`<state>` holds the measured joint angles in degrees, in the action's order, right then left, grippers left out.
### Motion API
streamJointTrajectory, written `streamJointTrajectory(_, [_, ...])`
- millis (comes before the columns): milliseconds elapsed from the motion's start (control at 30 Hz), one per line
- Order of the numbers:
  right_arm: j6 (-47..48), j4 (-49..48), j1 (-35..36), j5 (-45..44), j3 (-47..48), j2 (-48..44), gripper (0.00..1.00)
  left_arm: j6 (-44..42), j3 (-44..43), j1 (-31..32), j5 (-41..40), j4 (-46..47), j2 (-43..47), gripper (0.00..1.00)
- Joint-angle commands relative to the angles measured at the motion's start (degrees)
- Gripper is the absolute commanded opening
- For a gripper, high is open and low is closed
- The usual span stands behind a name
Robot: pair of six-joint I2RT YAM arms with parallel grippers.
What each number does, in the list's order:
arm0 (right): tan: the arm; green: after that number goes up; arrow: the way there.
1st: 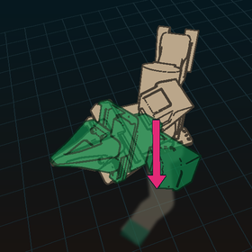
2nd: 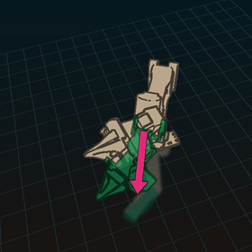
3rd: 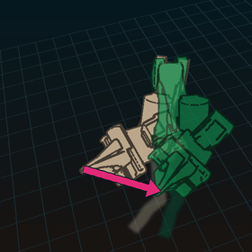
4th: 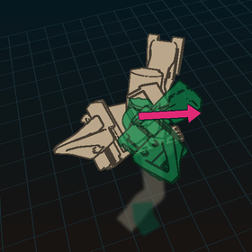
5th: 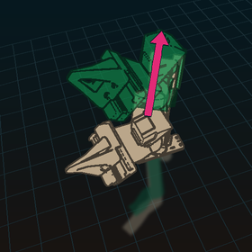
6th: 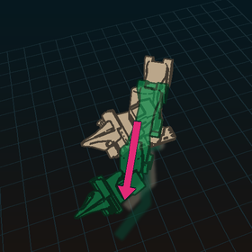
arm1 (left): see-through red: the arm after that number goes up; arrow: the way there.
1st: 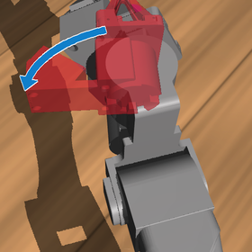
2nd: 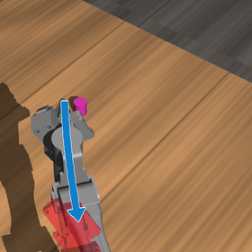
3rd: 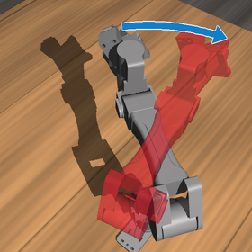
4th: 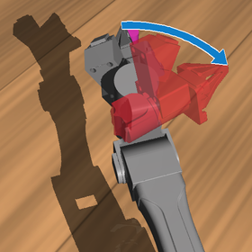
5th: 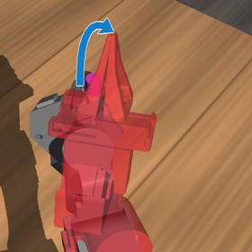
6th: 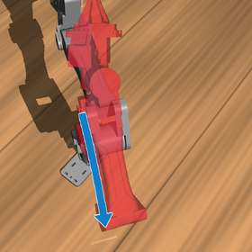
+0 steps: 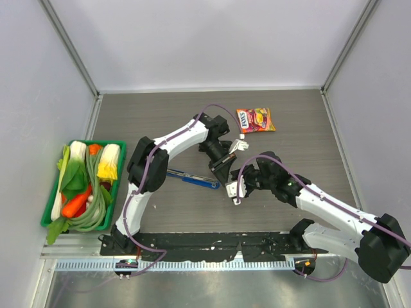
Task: Load the staples into the stapler
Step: Pick up the staple from the staple box.
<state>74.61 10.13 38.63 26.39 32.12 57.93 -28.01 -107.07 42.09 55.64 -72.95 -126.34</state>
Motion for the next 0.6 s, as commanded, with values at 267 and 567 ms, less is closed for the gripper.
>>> streamJointTrajectory(267, [-0.43, -5.29, 0.92, -0.99, -1.09, 0.52, 0.30, -2.40, -3.41, 0.10, 2.90, -3.08, -1.10, 0.04])
streamJointTrajectory(567, [-0.25, -4.77, 1.01, -0.90, -1.01, 0.16, 0.16, -2.93, -3.41, 0.01, 2.55, -3.43, -1.27, 0.16])
